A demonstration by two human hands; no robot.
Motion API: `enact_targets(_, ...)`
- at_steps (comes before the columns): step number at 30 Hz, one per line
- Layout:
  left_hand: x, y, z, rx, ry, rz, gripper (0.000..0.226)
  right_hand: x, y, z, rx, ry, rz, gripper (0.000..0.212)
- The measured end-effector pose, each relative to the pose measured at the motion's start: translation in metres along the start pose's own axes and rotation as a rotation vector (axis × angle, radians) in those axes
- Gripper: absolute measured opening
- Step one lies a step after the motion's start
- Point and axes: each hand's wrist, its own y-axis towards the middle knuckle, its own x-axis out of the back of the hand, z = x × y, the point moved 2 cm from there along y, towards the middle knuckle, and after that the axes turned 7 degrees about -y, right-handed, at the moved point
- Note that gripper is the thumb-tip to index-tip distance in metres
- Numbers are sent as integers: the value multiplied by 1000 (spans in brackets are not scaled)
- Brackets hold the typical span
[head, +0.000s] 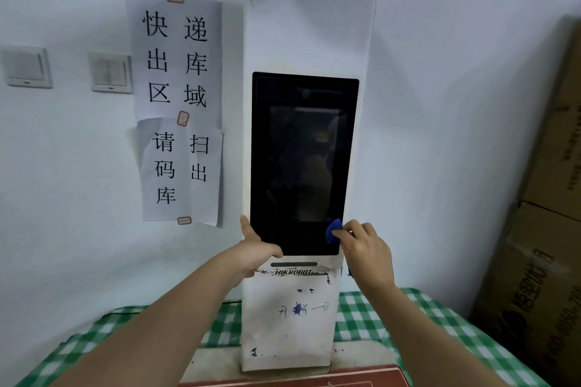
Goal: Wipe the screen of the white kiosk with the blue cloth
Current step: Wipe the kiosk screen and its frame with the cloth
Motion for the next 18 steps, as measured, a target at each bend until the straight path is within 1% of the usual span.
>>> enact_targets(2, 0, 0, -1, 0, -6, 5, 103, 5, 3, -1, 19, -5, -10, 66)
enact_targets(3, 0, 0, -1, 2, -12, 9, 103, 9, 7, -2, 2, 16, -37, 60)
enact_targets(5, 0, -1, -2, 1, -16, 13, 103, 16, 21, -5, -101, 89, -120, 45)
enact_targets(6, 0, -2, -2, 2, -13, 12, 103, 18, 28, -6, -167, 123, -156, 42)
enact_targets(7, 0, -2, -2, 3, -11, 11, 103, 19, 32, -6, -212, 138, -176, 41)
enact_targets(9, 0, -2, -1, 2, -10, 11, 103, 13, 31, -4, -222, 122, -185, 44)
enact_targets(12, 1, -1, 0, -2, -2, 17, 102, -3, 8, -2, -224, 113, -136, 50)
enact_targets(15, 3, -3, 0, -3, 12, 15, 101, -16, -12, 3, -199, 102, -28, 52)
enact_targets(17, 2, -4, -1, -4, 11, 14, 102, -13, -11, 2, -156, 82, -6, 50)
enact_targets(18, 2, -4, -2, -3, 7, 16, 102, -9, -7, 0, -145, 85, -21, 48)
